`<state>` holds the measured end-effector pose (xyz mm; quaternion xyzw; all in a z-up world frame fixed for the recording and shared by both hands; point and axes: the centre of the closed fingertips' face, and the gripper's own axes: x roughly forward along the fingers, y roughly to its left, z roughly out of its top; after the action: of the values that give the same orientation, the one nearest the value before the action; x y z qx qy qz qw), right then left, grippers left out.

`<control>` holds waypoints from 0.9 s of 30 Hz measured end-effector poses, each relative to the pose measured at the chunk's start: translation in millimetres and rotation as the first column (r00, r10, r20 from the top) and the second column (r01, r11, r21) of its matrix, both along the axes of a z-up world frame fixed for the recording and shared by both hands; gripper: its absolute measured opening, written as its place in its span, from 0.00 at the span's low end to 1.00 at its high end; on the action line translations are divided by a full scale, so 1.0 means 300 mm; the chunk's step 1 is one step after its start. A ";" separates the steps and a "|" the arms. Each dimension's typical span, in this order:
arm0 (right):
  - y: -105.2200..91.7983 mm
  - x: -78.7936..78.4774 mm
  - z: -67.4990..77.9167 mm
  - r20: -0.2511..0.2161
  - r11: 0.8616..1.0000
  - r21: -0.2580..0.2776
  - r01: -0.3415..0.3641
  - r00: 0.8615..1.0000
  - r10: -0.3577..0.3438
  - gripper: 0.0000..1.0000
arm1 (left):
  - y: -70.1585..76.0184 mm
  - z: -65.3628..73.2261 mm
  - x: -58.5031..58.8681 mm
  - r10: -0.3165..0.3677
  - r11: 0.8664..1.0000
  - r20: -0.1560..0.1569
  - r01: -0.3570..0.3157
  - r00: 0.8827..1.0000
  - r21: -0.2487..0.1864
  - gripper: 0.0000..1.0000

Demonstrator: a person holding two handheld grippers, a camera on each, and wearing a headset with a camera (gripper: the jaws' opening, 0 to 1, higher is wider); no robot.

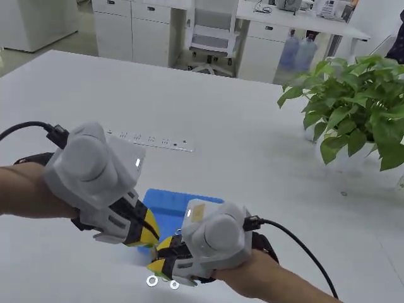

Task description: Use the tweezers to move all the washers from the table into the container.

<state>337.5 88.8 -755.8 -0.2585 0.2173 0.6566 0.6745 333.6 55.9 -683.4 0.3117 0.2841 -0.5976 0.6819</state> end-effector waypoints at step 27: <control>0.013 -0.031 -0.086 -0.021 1.000 -0.019 -0.020 1.000 0.020 0.12 | 0.002 -0.082 -0.021 0.004 1.000 -0.052 -0.004 0.999 0.002 0.05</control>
<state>328.2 92.6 -781.5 -0.2600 0.2280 0.6638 0.6631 327.1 56.5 -707.9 0.2962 0.3031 -0.6038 0.6751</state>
